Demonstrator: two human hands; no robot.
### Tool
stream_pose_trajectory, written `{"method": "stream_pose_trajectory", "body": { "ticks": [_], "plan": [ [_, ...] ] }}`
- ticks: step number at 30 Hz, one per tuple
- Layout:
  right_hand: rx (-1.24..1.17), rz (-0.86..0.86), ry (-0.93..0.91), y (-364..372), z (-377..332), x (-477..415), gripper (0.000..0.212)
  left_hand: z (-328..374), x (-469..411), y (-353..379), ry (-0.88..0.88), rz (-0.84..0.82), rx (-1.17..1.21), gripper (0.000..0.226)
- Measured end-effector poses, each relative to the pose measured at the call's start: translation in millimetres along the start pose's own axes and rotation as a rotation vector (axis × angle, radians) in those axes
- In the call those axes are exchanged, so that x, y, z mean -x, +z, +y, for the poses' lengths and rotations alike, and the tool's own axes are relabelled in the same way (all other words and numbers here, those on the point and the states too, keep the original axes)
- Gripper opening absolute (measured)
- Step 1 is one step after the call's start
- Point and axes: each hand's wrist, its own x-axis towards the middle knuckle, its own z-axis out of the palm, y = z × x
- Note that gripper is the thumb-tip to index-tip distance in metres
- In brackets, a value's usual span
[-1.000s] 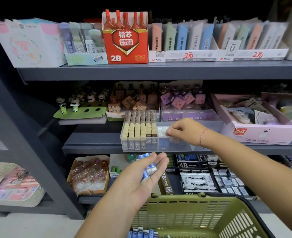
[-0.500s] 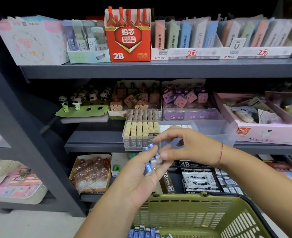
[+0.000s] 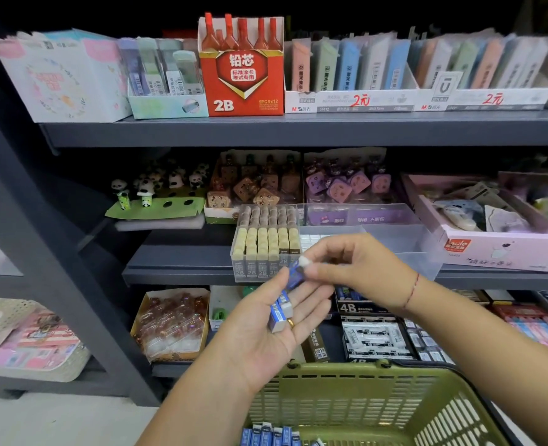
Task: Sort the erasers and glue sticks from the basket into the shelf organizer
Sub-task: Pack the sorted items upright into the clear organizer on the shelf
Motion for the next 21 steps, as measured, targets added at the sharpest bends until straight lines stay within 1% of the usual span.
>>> {"method": "stream_pose_trajectory", "body": {
  "ticks": [1, 3, 5, 6, 7, 9, 12, 14, 18, 21],
  "plan": [
    [-0.039, 0.056, 0.001, -6, 1, -4, 0.008, 0, 0, 0, -0.01, 0.001, -0.002, 0.033],
    [-0.064, 0.22, 0.007, -22, 5, -14, 0.005, 0, 0, 0, -0.026, 0.008, 0.002, 0.036],
    [0.062, 0.337, 0.02, -40, 10, -27, 0.003, 0, -2, -1, -0.033, 0.025, 0.01, 0.037],
    [0.156, 0.349, 0.039, -46, 14, -33, 0.001, 0, -2, -1, -0.035, 0.032, 0.012, 0.037],
    [0.255, 0.335, 0.067, -49, 18, -39, 0.002, -1, -2, -1, -0.038, 0.035, 0.009, 0.037],
    [0.393, 0.244, 0.139, -48, 25, -46, 0.005, -1, -2, -1, -0.042, 0.039, -0.002, 0.036],
    [0.381, 0.093, 0.211, -38, 27, -51, 0.009, 0, -2, -1, -0.042, 0.041, -0.003, 0.036],
    [0.411, 0.037, 0.22, -33, 26, -53, 0.009, 1, -2, -1, -0.039, 0.048, 0.008, 0.037],
    [0.461, 0.035, 0.222, -26, 29, -57, 0.008, 1, -3, -2, -0.039, 0.052, 0.006, 0.037],
    [0.468, 0.081, 0.238, -20, 34, -57, 0.013, 0, -3, -1, -0.039, 0.055, 0.001, 0.038]
  ]
}}
